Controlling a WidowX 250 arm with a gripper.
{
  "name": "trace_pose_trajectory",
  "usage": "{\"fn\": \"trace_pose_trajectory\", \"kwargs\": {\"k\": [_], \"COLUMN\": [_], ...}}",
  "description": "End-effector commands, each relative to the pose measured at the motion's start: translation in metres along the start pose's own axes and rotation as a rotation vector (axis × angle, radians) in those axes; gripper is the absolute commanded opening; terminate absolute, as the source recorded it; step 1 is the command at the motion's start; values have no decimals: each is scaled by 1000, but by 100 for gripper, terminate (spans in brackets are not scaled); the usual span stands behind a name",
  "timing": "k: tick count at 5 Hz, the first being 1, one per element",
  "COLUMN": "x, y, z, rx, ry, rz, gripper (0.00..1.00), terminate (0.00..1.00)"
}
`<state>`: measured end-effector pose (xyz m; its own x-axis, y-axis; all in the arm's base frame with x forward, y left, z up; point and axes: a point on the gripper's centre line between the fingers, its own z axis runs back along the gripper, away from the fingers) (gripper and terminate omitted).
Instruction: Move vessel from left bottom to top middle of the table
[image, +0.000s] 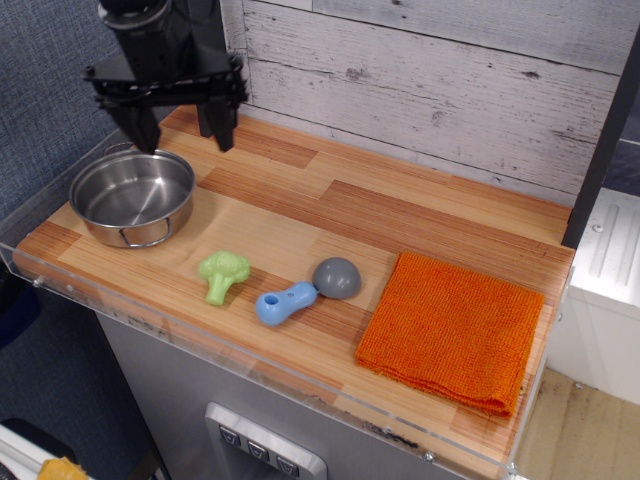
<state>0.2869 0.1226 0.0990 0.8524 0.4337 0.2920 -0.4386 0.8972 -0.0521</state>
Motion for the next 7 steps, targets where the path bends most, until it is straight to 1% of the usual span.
{"fn": "trace_pose_trajectory", "kwargs": {"k": [1, 2, 3, 4, 5, 6, 7], "x": [-2, -8, -6, -3, -4, -6, -7], "y": [12, 21, 36, 45, 53, 55, 52], "z": [-17, -29, -44, -55, -70, -72, -69], "rx": [57, 67, 66, 87, 64, 75, 67], "ry": [12, 10, 23, 33, 52, 43, 33], "rz": [16, 38, 58, 84, 93, 93, 86], "gripper": [100, 100, 100, 100, 0, 0, 0], "terminate": [0, 0, 0, 0, 0, 0, 0]}}
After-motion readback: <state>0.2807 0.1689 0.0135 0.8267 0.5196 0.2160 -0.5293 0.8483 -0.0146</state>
